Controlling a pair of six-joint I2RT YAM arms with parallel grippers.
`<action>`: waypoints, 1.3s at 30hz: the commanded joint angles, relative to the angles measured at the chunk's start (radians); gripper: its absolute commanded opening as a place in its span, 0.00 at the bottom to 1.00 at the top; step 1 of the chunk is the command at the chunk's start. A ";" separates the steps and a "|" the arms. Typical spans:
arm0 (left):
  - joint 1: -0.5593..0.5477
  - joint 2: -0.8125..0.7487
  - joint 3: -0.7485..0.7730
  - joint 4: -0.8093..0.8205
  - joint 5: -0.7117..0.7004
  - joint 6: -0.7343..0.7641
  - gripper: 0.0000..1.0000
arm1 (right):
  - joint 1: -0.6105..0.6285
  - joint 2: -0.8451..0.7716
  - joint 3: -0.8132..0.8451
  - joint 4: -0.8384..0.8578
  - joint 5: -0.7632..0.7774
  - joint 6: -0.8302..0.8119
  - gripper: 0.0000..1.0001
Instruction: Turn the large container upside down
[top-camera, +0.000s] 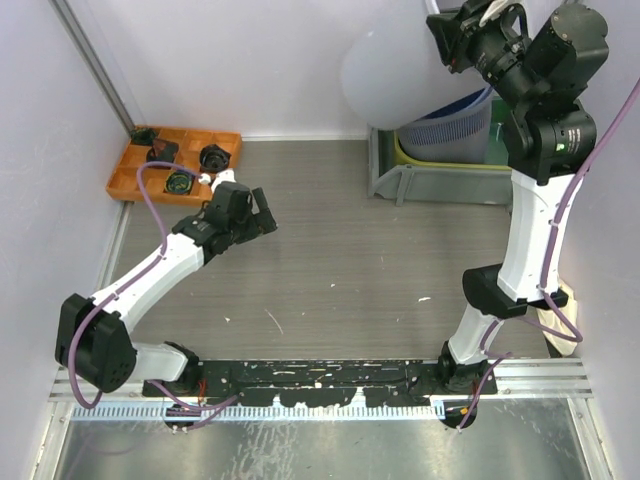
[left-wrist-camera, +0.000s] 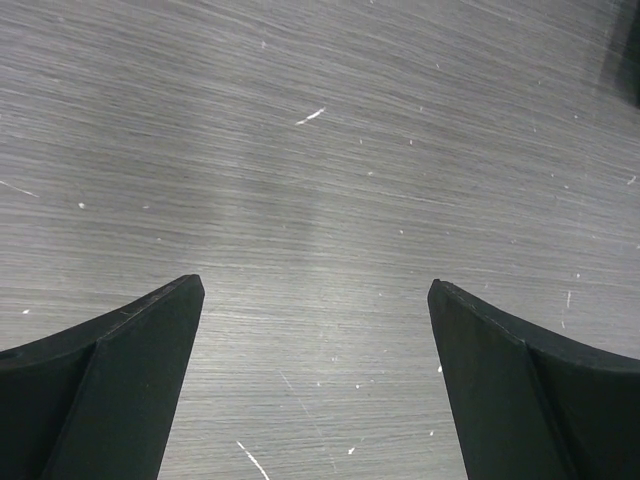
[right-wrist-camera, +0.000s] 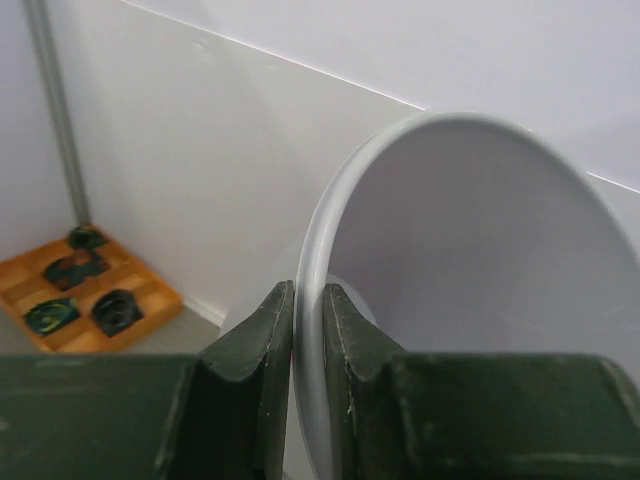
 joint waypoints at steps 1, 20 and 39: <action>0.009 -0.044 0.064 -0.024 -0.098 0.050 0.97 | 0.006 -0.041 0.067 0.044 -0.198 0.104 0.00; 0.039 -0.352 0.249 -0.191 -0.443 0.200 0.96 | 0.108 -0.041 -0.439 0.415 -0.776 0.587 0.00; 0.040 -0.502 0.439 -0.254 -0.750 0.472 0.96 | 0.335 0.211 -1.279 1.881 -0.733 1.953 0.01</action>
